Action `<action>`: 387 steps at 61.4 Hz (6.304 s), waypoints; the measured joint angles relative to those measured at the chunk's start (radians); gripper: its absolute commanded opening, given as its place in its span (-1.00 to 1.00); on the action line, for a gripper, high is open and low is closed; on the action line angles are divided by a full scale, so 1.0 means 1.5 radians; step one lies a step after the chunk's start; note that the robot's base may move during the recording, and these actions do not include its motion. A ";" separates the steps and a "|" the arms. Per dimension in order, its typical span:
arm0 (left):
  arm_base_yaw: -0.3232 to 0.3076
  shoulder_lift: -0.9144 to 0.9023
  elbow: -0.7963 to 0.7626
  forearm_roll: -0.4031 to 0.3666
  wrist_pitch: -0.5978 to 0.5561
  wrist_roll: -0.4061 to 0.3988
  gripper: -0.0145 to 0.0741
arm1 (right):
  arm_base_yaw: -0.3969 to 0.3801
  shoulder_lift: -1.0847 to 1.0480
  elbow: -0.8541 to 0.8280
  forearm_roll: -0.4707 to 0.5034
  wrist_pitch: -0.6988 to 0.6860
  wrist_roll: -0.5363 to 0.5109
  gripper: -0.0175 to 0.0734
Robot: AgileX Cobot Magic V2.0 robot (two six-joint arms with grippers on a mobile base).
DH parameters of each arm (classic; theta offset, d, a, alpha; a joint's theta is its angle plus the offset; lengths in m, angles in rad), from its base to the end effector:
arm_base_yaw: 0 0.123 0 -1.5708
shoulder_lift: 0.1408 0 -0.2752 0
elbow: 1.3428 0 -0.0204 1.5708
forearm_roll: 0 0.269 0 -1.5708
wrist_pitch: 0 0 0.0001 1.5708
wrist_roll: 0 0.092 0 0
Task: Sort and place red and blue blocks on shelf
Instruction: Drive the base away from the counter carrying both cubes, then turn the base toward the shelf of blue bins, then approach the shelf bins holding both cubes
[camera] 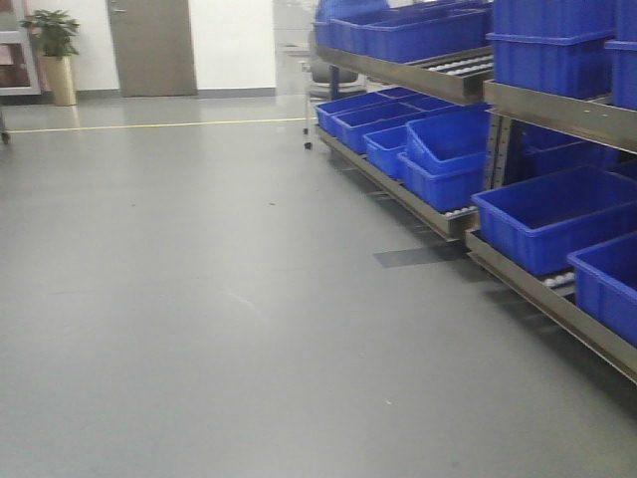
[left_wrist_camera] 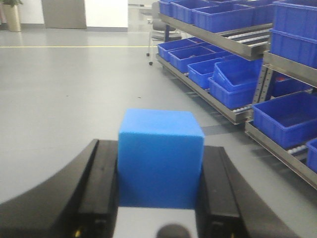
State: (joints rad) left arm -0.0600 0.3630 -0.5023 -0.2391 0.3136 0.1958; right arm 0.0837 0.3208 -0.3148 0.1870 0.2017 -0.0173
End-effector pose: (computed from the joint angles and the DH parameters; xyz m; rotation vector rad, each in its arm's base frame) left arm 0.1074 -0.0132 0.3288 0.0788 1.6490 -0.1305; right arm 0.1107 0.0127 0.2769 0.0416 1.6920 0.2187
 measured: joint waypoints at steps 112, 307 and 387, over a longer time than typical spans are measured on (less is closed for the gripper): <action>0.000 0.000 0.000 0.000 0.000 0.000 -0.40 | 0.000 0.000 0.000 0.000 0.000 0.000 -0.42; 0.000 0.000 0.000 -0.001 0.000 0.000 -0.40 | 0.000 -0.001 0.000 0.000 0.000 0.000 -0.42; 0.002 0.000 0.000 -0.001 0.000 0.000 -0.40 | 0.000 -0.001 0.000 0.000 0.000 0.000 -0.42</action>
State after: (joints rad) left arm -0.0574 0.3630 -0.5023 -0.2406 0.3136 0.1958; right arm 0.0837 0.3192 -0.3148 0.1870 0.2017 -0.0173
